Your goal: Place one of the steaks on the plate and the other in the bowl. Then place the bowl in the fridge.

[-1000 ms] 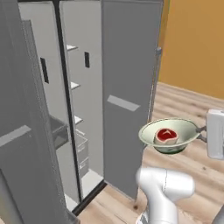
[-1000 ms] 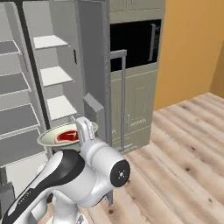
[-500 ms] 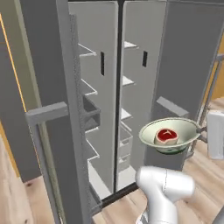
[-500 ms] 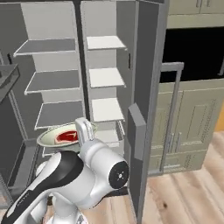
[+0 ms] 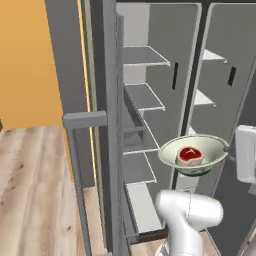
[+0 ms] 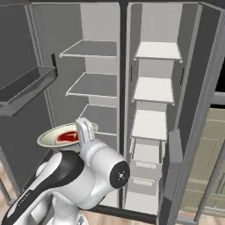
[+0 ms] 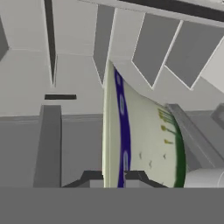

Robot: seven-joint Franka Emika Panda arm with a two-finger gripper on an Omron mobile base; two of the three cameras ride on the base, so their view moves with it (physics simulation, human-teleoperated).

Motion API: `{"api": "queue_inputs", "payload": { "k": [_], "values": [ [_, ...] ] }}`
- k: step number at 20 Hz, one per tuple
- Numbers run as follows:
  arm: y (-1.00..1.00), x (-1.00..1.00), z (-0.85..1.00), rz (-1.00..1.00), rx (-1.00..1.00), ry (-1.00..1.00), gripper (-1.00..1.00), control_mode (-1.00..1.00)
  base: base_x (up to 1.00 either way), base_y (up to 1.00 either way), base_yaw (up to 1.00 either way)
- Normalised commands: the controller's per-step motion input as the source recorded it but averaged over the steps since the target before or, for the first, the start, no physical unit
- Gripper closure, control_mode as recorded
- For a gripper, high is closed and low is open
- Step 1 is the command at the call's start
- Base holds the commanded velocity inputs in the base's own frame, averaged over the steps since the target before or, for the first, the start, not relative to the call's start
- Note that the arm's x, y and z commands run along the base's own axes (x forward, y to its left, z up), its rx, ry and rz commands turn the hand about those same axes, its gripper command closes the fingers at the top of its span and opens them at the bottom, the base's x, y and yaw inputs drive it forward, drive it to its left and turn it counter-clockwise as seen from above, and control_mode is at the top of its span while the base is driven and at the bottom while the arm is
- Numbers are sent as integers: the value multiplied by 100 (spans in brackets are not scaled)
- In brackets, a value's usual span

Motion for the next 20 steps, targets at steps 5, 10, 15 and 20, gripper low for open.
{"api": "queue_inputs", "payload": {
  "k": [5,10,15,20],
  "values": [
    [0,0,0,0,0,0,100,100,34,-49,53],
    [0,0,0,0,0,0,100,100,37,-61,27],
    [0,0,0,0,0,0,100,100,2,-19,2],
    [0,0,0,0,0,0,100,100,40,-9,0]
  ]
}}
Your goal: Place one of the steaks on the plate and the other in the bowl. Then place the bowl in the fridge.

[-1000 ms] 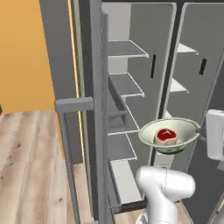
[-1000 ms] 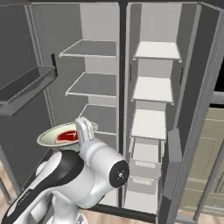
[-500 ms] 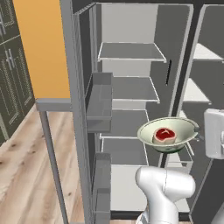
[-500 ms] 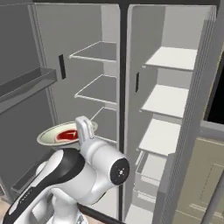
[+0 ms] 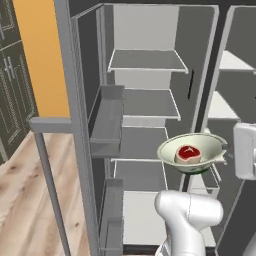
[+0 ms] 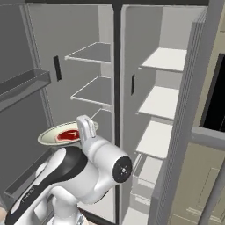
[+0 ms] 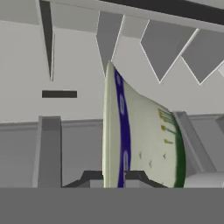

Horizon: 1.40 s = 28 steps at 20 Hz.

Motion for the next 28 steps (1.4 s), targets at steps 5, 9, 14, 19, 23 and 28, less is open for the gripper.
{"api": "queue_inputs", "payload": {
  "k": [5,9,14,19,23,28],
  "values": [
    [0,0,0,0,0,0,100,100,51,-12,0],
    [0,0,0,0,0,0,100,100,34,-3,4],
    [0,0,0,0,0,0,100,100,22,0,5],
    [0,1,0,1,0,0,100,-100,3,0,0],
    [7,11,0,-13,2,-4,100,-100,0,0,0],
    [12,13,11,-37,10,-4,100,-100,0,0,0]
  ]
}}
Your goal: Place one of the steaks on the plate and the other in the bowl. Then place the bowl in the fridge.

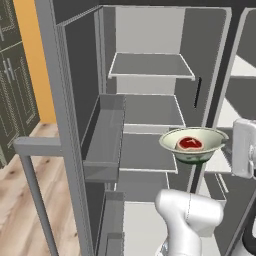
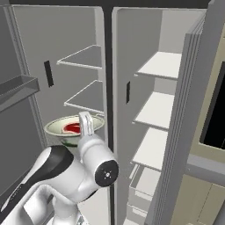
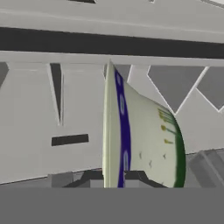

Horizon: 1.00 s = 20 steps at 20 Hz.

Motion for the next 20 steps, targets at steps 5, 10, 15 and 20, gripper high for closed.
{"api": "queue_inputs", "payload": {
  "k": [5,10,15,20],
  "values": [
    [35,0,19,-29,9,-2,100,-100,0,0,0],
    [63,0,0,-19,6,-11,100,-100,0,0,0],
    [67,0,-3,-12,0,-28,100,-100,0,0,0],
    [65,59,-21,-29,-6,-12,100,-100,0,0,0]
  ]
}}
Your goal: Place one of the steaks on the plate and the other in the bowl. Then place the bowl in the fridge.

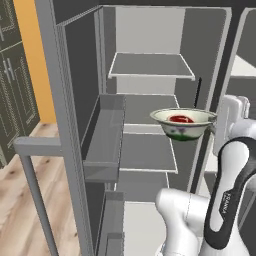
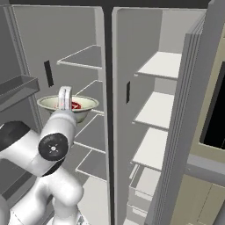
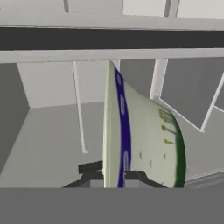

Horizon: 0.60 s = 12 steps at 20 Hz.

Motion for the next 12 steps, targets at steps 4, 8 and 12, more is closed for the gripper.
{"api": "queue_inputs", "payload": {
  "k": [4,8,12],
  "values": [
    [61,58,-39,-32,-4,-11,100,-100,0,0,0],
    [39,55,-54,-30,-1,-17,100,-100,0,0,0],
    [9,48,-59,-27,0,-19,100,-100,0,0,0]
  ]
}}
